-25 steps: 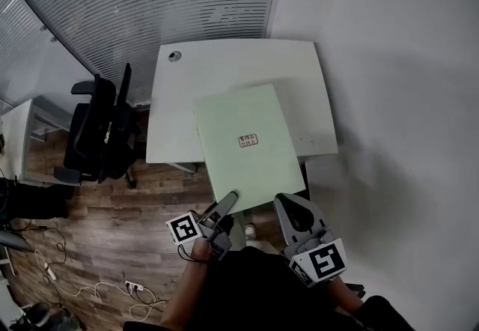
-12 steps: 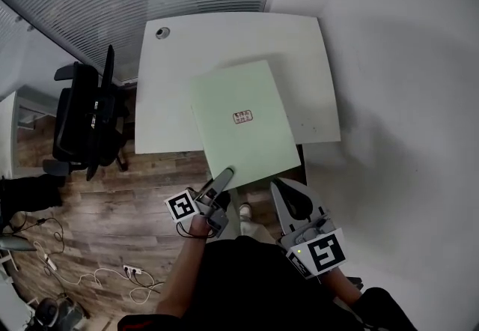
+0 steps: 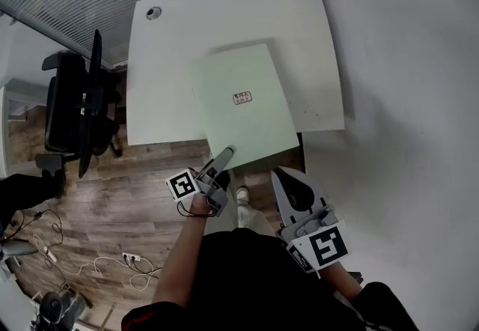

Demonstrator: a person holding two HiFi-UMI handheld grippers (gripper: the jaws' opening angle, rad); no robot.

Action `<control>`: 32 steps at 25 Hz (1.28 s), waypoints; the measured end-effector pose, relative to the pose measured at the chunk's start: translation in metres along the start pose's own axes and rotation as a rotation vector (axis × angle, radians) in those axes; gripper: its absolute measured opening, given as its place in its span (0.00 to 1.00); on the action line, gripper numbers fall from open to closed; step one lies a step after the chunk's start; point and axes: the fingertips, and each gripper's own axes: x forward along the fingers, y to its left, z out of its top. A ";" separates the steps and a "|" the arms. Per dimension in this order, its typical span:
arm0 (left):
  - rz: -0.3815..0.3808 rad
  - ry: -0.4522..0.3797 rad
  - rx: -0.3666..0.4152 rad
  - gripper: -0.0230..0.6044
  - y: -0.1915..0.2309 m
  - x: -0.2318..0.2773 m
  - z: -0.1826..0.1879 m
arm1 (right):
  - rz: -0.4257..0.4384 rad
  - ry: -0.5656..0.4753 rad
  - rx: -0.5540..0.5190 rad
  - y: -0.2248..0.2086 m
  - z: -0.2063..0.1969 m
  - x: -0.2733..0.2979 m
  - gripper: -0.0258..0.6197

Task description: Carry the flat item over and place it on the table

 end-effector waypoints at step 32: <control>-0.001 -0.014 -0.024 0.48 0.071 0.001 0.021 | -0.014 0.051 0.029 -0.004 -0.010 0.023 0.04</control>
